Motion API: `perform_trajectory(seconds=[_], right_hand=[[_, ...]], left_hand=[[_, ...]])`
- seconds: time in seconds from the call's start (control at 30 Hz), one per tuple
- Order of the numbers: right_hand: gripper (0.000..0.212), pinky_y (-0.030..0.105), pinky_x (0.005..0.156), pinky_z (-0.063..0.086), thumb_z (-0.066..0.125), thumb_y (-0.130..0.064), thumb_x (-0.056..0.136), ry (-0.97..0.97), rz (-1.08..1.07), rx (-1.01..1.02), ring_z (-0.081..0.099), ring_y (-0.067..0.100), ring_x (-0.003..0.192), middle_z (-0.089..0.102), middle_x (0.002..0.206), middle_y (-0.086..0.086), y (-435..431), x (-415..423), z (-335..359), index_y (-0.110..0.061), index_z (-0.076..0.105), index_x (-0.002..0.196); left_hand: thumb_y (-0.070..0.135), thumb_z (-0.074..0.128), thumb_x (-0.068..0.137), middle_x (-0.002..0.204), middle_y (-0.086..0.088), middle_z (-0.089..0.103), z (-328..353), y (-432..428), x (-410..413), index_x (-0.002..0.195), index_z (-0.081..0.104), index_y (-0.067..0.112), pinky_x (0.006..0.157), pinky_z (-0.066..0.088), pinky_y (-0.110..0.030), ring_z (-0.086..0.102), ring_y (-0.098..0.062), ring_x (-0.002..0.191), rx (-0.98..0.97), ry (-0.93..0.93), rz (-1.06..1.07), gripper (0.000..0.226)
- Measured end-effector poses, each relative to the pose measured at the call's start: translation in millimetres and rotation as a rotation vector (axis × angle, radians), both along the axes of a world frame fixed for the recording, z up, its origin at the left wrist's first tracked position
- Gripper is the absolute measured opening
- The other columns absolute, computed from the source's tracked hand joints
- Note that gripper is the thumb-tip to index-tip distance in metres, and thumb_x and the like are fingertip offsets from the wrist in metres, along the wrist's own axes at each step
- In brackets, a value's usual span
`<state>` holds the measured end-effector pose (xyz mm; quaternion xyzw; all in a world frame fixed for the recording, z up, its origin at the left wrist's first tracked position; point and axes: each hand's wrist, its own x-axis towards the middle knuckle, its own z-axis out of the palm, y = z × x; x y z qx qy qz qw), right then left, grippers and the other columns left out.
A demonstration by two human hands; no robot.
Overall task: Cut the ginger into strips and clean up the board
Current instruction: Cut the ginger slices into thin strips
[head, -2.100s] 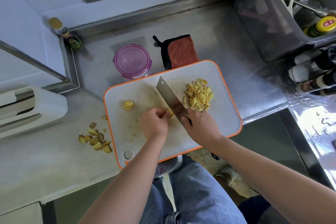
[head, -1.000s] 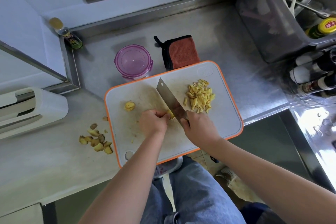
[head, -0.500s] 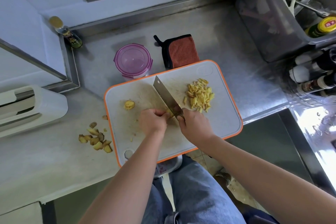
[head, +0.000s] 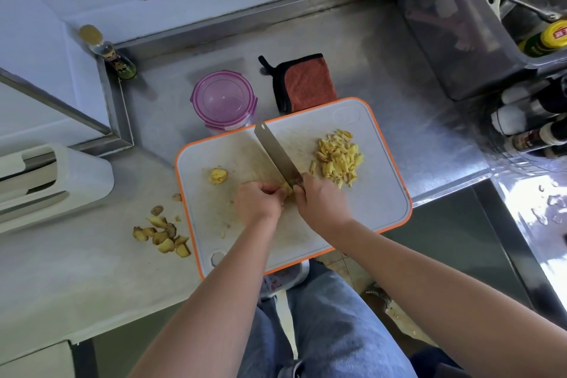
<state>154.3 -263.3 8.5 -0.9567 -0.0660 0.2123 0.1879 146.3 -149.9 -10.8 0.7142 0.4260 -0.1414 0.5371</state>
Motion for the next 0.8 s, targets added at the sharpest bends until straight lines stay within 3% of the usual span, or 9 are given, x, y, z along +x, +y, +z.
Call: perform_trajectory(seconds=[0.17, 0.33, 0.53, 0.7, 0.8], right_hand=[[0.025, 0.031, 0.054, 0.033, 0.047, -0.025, 0.098, -0.020, -0.142, 0.121, 0.049, 0.027, 0.065, 0.048, 0.067, 0.006, -10, 5, 0, -0.007, 0.048, 0.080], [0.026, 0.034, 0.055, 0.038, 0.048, -0.027, 0.096, -0.017, -0.052, 0.127, 0.048, 0.028, 0.063, 0.047, 0.066, 0.006, -18, 7, 13, -0.010, 0.044, 0.078], [0.028, 0.029, 0.050, 0.025, 0.042, -0.029, 0.099, 0.039, 0.020, 0.026, 0.044, 0.026, 0.065, 0.037, 0.062, 0.000, -16, -4, 11, -0.014, 0.038, 0.076], [0.022, 0.030, 0.060, 0.032, 0.041, -0.028, 0.100, 0.059, 0.028, 0.003, 0.045, 0.025, 0.069, 0.043, 0.072, 0.004, -20, -13, 16, -0.013, 0.039, 0.083], [0.022, 0.030, 0.061, 0.032, 0.040, -0.028, 0.100, 0.081, 0.030, -0.009, 0.045, 0.024, 0.071, 0.045, 0.076, 0.005, -15, -10, 12, -0.013, 0.040, 0.084]], left_hand=[[0.012, 0.081, 0.075, 0.060, -0.007, 0.069, -1, 1, -1, 0.059, 0.064, 0.022, 0.068, 0.059, -0.037, 0.070, -0.027, 0.062, 0.010, -0.012, 0.006, 0.026], [0.012, 0.080, 0.076, 0.055, -0.004, 0.066, -3, -1, 0, 0.057, 0.063, 0.023, 0.065, 0.057, -0.032, 0.066, -0.022, 0.056, 0.025, -0.012, -0.008, 0.028], [0.013, 0.078, 0.079, 0.058, -0.002, 0.066, 1, 0, -2, 0.075, 0.073, 0.011, 0.042, 0.042, -0.011, 0.060, -0.010, 0.049, 0.017, -0.019, -0.015, 0.007], [0.009, 0.077, 0.079, 0.062, -0.003, 0.067, 3, 0, -2, 0.080, 0.074, 0.007, 0.048, 0.048, -0.017, 0.065, -0.016, 0.055, -0.007, -0.028, -0.014, 0.003], [0.008, 0.080, 0.076, 0.066, -0.005, 0.070, -1, 1, 0, 0.069, 0.072, 0.015, 0.067, 0.059, -0.034, 0.070, -0.025, 0.065, 0.005, -0.021, -0.020, 0.012]])
